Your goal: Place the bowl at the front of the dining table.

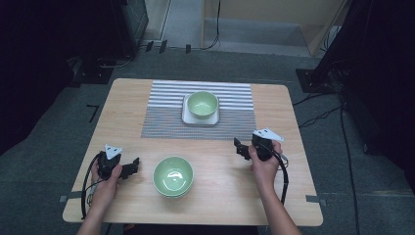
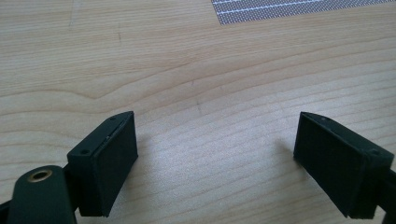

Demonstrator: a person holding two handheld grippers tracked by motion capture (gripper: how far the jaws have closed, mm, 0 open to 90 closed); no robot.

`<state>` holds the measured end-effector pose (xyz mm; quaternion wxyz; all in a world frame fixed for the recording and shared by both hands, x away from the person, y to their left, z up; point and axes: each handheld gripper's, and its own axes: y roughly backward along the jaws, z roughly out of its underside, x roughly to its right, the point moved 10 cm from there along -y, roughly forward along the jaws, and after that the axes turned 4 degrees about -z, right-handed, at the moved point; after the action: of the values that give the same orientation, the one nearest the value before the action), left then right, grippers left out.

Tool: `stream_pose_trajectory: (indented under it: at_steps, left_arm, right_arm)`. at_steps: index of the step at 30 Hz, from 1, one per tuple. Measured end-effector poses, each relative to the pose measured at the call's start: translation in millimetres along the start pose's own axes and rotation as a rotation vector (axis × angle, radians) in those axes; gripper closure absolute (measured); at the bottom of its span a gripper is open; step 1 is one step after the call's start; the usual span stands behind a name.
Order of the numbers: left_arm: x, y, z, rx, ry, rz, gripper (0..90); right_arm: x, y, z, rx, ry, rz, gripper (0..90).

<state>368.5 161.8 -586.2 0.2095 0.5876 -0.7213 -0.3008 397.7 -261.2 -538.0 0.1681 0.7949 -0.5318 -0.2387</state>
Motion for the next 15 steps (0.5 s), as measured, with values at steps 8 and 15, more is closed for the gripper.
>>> stream_pose_trajectory:
  at_steps: [8,15]
  left_arm:
    - [0.0,0.0,0.0,0.0,0.0,0.0,13.6]
    - [0.0,0.0,0.0,0.0,0.0,0.0,13.5]
  right_arm:
    - [11.7,12.1,11.6,0.0,-0.01,0.023,20.0]
    - [21.2,23.0,20.5,0.002,-0.018,0.04,20.2]
